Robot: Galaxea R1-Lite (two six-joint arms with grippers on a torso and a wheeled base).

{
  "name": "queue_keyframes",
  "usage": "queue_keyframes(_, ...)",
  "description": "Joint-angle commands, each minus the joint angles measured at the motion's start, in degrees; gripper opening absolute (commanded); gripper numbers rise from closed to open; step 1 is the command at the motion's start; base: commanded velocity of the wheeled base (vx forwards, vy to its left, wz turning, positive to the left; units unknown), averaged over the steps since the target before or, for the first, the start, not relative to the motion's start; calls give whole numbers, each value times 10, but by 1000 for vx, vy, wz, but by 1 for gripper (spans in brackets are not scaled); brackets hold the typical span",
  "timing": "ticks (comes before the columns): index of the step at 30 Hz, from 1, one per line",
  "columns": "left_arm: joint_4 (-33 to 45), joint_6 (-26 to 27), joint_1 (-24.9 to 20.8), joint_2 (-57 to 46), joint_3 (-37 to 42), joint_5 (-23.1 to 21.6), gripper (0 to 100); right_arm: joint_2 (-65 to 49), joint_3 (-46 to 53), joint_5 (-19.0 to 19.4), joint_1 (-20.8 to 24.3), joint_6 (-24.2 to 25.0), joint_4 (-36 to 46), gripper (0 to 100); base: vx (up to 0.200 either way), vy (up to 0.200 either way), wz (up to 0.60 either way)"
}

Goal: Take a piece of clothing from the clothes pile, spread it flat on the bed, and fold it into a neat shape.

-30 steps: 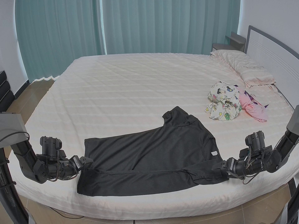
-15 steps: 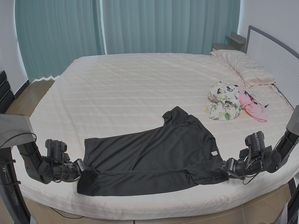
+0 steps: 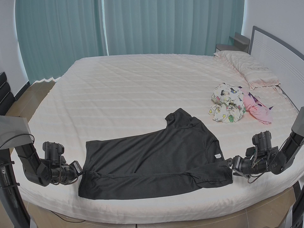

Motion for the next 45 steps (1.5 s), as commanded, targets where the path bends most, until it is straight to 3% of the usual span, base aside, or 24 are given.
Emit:
queue_keyframes(1,0,-1,6,-2,1,-1,0,37,3,-1,-7,-11,-50,100,0,0,0)
queue_keyframes(5,0,-6,8,-3,1,0,0,47,6,2,-10,-10,-101,100,0,0,0)
queue_keyframes(12,-1,-28,18,-22,0,-9,0,70,-33,19,-13,-12,-104,100,0,0,0)
queue_keyframes(16,-2,-28,14,-34,4,-35,0,76,-38,35,-12,-4,-106,100,0,0,0)
queue_keyframes(17,-2,-29,14,-35,4,-38,100,76,-37,37,-11,-5,-105,100,0,0,0)
queue_keyframes(18,-2,-29,14,-35,4,-38,100,76,-37,37,-11,-5,-105,100,0,0,0)
queue_keyframes(19,-2,-29,14,-37,0,-81,100,74,-34,44,-12,-5,-106,100,0,0,0)
queue_keyframes(21,-3,-27,14,-36,0,-106,100,72,-34,45,-13,-4,-106,100,0,0,0)
queue_keyframes(22,-12,-21,16,-32,0,-149,100,70,-34,45,-13,-4,-106,100,0,0,0)
queue_keyframes(24,-41,-11,18,-20,4,-172,100,71,-31,45,-10,-7,-106,100,0,0,0)
queue_keyframes(33,-195,54,14,56,50,-175,100,72,-28,44,1,-9,-106,100,0,0,0)
queue_keyframes(45,-208,59,0,66,58,-170,100,71,-25,44,1,-10,-106,100,0,0,0)
